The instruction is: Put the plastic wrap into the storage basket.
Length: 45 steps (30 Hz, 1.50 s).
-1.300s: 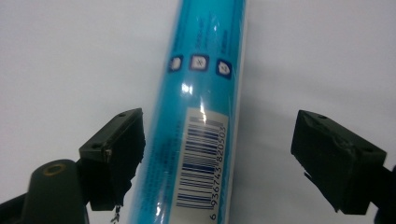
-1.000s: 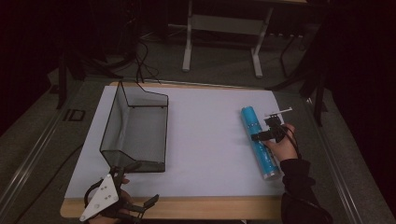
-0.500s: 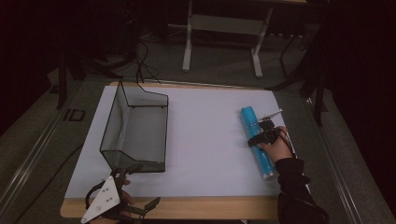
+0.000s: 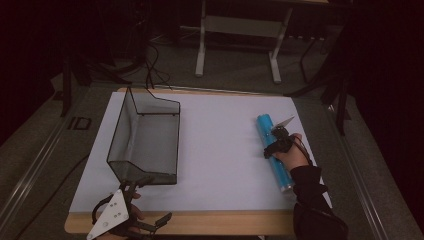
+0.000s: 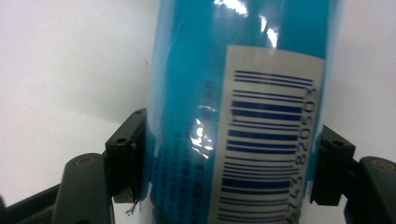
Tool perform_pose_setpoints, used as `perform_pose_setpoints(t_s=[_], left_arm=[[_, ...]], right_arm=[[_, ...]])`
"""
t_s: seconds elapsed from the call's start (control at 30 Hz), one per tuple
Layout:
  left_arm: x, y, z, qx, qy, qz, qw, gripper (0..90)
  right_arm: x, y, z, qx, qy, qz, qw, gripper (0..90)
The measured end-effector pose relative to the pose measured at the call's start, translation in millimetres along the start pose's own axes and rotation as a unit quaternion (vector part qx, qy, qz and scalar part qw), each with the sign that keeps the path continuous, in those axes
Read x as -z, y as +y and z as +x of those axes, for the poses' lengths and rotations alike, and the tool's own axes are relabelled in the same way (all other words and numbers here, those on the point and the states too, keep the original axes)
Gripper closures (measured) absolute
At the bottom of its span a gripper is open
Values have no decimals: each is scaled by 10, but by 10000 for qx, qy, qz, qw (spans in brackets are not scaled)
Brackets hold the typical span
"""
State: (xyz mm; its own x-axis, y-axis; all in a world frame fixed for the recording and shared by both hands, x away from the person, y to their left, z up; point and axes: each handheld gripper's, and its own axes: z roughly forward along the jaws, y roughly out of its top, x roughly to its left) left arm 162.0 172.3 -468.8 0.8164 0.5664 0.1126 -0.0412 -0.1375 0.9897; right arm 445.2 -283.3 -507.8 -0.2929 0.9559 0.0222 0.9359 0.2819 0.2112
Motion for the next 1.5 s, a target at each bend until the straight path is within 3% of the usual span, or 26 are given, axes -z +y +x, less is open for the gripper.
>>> perform_pose_setpoints(t_s=[0.1,0.23,0.3,0.5,0.67,0.87,0.93,1.1,1.2,1.33,1.47,1.5], left_arm=[[-4,0,3,5,9,6,10000,5],[0,6,8,72,-43,-64,9999,5],[-1,8,2,22,19,-38,10000,5],[-12,3,2,7,12,1,10000,5],[-10,3,-1,-29,20,21,10000,5],[-16,0,0,-25,43,25,10000,5],[-18,0,-3,-46,47,33,10000,5],[-20,-1,-5,-62,55,50,10000,5],[-16,-1,-4,-62,58,43,10000,5],[-8,2,-4,-63,59,35,10000,5],[-12,1,-9,-59,51,39,10000,5],[-12,2,-11,-68,52,31,10000,5]], right_arm=[[18,-24,-38,-246,169,-139,9995,308],[49,-48,-70,-345,231,-255,9988,313],[87,-58,-99,-450,412,-328,9976,313],[264,-63,-100,-510,420,-689,9954,315],[447,-43,-103,-571,527,-1082,9911,315],[695,-34,-32,-601,884,-1727,9792,315],[745,-26,20,-523,926,-1852,9769,315],[870,6,207,-350,1094,-2284,9668,316],[936,47,313,-286,1116,-2424,9633,316],[1001,85,433,-258,1340,-2623,9553,316],[1056,111,578,-259,1648,-2936,9413,316],[1072,122,634,-272,1727,-3045,9363,316]])
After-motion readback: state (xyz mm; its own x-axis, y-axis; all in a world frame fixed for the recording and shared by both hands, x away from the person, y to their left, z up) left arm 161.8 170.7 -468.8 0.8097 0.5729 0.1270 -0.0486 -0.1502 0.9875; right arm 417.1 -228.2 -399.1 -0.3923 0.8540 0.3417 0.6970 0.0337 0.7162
